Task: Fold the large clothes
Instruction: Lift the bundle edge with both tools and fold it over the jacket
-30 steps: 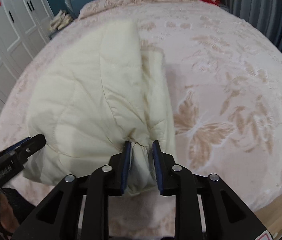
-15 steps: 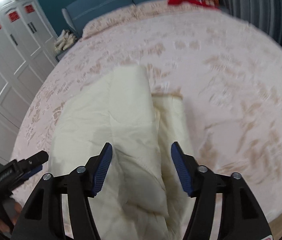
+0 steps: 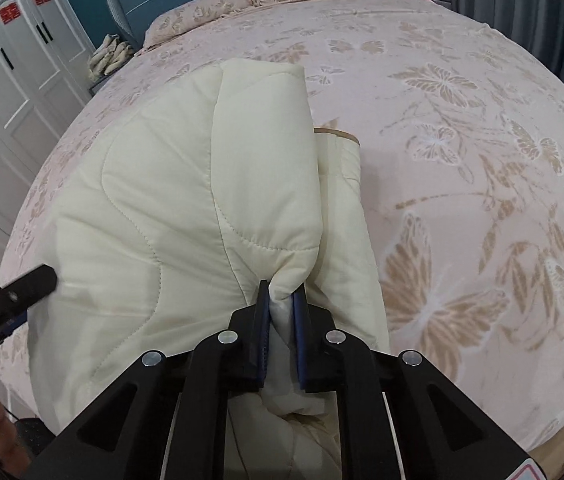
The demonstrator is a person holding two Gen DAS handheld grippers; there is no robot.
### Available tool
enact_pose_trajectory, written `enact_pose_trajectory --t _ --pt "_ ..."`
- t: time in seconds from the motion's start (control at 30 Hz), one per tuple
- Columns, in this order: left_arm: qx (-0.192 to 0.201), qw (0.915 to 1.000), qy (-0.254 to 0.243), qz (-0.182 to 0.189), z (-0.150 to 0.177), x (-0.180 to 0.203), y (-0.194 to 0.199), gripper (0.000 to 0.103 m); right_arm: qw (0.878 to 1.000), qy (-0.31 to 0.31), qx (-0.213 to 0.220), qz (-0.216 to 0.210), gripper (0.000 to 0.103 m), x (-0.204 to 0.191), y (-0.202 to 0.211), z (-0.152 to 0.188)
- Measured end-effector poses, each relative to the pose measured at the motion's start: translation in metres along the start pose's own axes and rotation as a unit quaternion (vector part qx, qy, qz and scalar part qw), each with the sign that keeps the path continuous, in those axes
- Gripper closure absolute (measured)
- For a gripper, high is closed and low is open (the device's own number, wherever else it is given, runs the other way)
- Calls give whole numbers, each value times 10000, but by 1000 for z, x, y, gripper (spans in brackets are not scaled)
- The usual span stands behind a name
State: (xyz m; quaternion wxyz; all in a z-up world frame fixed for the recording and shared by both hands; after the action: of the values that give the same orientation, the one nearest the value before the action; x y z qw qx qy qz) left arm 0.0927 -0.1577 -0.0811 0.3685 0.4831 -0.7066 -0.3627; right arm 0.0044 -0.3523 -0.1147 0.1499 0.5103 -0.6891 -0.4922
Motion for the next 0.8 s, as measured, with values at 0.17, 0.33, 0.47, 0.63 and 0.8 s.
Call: enact_pose_trajectory --t 0.17,0.33,0.47,0.63,0.8 --pt "-26 9998 170 -105 -3 -10 1 19 9984 2 489 269 59 2 36 -2" --pt "-86 9994 275 -168 -3 -18 -6 10 9986 -251 394 231 37 16 33 2" --pt "-180 9991 370 -45 -5 -23 -14 6 9982 -587 97 -18 28 27 14 1" --pt "-433 9956 710 427 -5 -34 -34 5 9945 -964 -99 -407 24 34 -7 5" --pt "-624 9853 1202 1043 -1 -43 -55 5 9899 -1174 -189 -765 24 38 -22 7"
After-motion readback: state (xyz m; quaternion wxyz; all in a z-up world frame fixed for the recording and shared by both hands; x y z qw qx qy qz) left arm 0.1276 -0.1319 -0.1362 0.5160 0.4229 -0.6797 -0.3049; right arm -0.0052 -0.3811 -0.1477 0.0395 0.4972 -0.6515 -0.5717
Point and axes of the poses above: each gripper's, at about its wrist camera, not at the fingertips, and y roughly against the way its jaws point, x to its right, z to its underside, the point moved 3 cm from there along -y, roughly the way its jaws point, and after that the axes turned 5 degrees about -z, right-handed, at the moved point
